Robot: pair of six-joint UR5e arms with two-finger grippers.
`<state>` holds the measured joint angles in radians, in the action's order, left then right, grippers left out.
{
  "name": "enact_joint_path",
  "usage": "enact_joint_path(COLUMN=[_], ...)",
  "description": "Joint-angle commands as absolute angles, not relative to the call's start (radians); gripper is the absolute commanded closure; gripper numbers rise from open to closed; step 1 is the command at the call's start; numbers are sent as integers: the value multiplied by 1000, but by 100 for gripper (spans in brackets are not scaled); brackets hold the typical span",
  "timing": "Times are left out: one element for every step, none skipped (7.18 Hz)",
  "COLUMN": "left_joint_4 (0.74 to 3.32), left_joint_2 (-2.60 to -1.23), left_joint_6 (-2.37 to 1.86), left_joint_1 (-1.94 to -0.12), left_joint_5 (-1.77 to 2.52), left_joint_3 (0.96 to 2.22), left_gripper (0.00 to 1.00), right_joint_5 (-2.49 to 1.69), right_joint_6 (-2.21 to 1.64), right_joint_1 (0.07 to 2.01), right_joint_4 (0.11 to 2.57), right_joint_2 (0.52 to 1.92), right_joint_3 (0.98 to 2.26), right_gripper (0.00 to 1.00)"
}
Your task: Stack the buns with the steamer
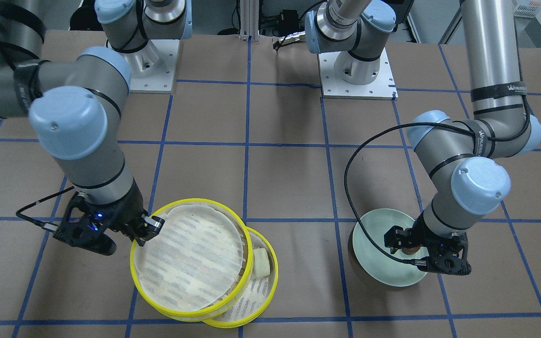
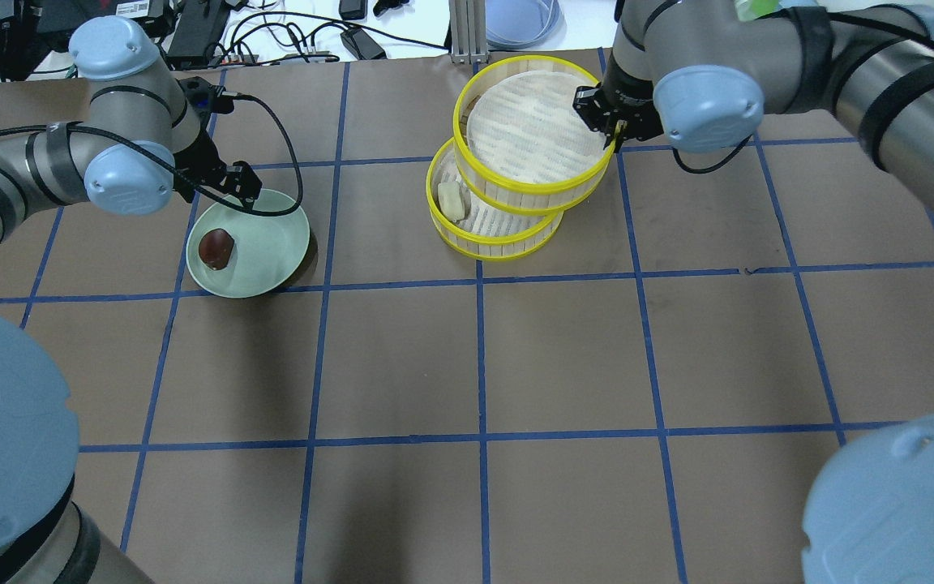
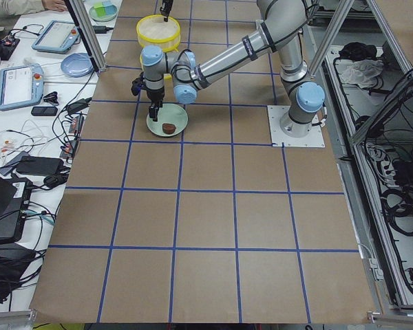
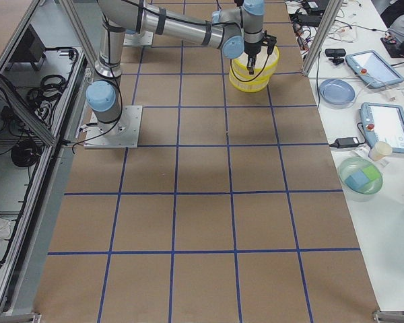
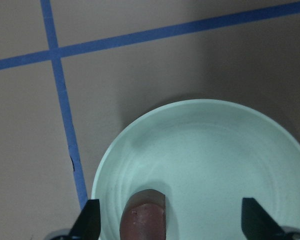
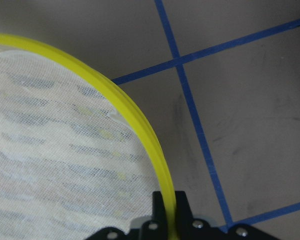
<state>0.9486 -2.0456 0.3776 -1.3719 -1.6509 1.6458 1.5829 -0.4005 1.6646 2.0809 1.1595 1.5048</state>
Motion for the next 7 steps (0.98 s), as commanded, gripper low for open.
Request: enact_joint_path(left_joint_4=[945,949,953,954,957,969,973], left_joint_2=[-2051,-2063,-2074,-2086,-2097,-2103,-2105], left_joint_6=[436,471,491,492,500,500,500], left_joint_1=[-1351,-1350,-1347,-1347,-1347,-1347,-1347], left_joint_5=[-1667,-1669,-1669,-1667,-1667,-1667,-1667], left_joint_3=[1693,1694,1695,1695,1695,1695,1694], left_gripper=[0,0,0,3,24,35,63], right_joint_5=[1610,1603,1605,1603,1601,1598,1598], right_joint_6=[-434,-439,-451,-468,-471,-489,-511], right_joint_1=[1690,1697,1698,1701,1701,1707,1710], right_joint_4=[2103,2105,2106,2109,2109,2115,2118], right_joint_2=[1123,1123,1121,1120,1118,1120,1117], right_joint_3=[1508,1520,1540,1545,1545,1545,1545], right_gripper=[100,100,100,100,100,100,100])
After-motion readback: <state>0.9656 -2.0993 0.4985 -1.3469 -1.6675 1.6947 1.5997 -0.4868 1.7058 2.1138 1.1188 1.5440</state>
